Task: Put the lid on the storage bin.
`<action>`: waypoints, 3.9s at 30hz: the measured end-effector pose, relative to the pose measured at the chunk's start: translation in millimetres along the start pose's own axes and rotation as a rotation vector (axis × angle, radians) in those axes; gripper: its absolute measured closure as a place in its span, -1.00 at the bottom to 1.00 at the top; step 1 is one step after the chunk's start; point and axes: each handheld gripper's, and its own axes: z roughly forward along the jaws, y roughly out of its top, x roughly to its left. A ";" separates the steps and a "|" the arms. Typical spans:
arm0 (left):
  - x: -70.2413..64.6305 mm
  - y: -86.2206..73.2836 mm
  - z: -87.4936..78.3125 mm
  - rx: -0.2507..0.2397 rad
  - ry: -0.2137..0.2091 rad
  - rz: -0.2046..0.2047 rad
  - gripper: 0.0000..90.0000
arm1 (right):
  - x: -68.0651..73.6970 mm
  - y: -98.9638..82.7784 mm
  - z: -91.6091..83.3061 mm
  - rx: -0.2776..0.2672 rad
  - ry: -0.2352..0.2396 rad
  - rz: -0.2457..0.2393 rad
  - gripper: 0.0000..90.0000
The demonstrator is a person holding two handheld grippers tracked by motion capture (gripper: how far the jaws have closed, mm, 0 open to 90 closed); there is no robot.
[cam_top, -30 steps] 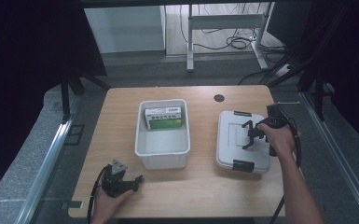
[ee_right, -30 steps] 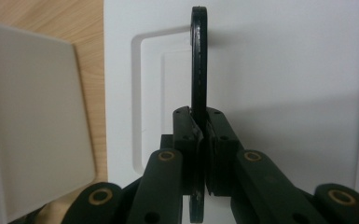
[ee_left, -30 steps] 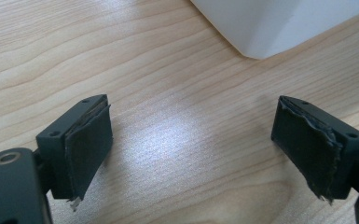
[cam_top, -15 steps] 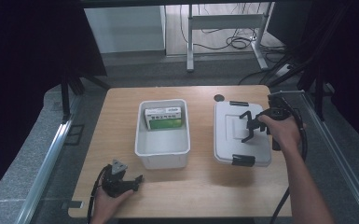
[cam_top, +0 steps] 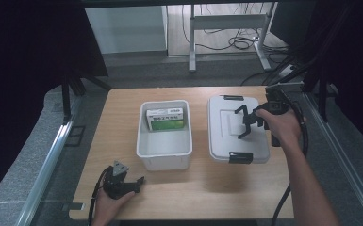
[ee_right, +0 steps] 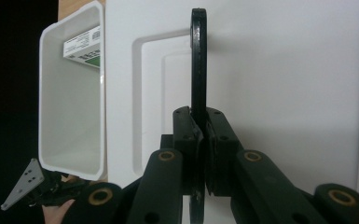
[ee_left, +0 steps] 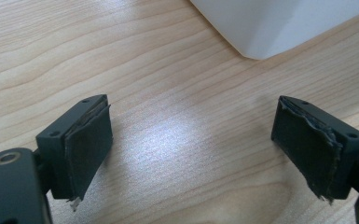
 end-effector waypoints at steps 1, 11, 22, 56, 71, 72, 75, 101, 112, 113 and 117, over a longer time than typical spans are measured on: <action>0.0 0.0 0.0 0.000 0.000 0.000 -0.73 | 2.7 0.0 -0.6 0.000 0.000 -0.001 0.88; 0.2 0.1 0.0 0.000 0.000 0.003 -0.73 | 21.4 0.9 1.6 0.006 0.022 -0.030 0.88; 0.4 0.3 0.1 0.003 -0.001 0.007 -0.73 | 47.3 3.6 4.6 0.018 0.046 -0.066 0.88; 0.1 0.2 0.5 -0.001 0.000 0.004 -0.73 | 119.9 4.5 35.6 0.078 0.077 -0.120 0.88; 0.1 0.5 0.5 0.000 -0.002 0.005 -0.73 | 139.1 1.1 63.4 0.112 0.057 -0.101 0.88; 0.1 0.5 0.5 0.000 -0.002 0.005 -0.73 | 139.1 1.1 63.4 0.112 0.057 -0.101 0.88; 0.1 0.5 0.7 -0.002 -0.002 0.005 -0.73 | 142.2 0.5 67.0 0.115 0.064 -0.098 0.88; 0.1 0.6 0.8 -0.001 -0.004 0.008 -0.73 | 167.7 -5.4 90.3 0.144 0.096 -0.090 0.88; -0.1 0.7 0.9 -0.002 -0.005 0.008 -0.73 | 177.0 -7.8 100.4 0.157 0.103 -0.082 0.88; -0.1 0.7 0.9 -0.002 -0.004 0.009 -0.73 | 178.2 -8.1 102.1 0.156 0.105 -0.083 0.88; -0.1 0.8 1.0 -0.002 -0.005 0.010 -0.73 | 180.5 -8.1 106.4 0.158 0.102 -0.073 0.88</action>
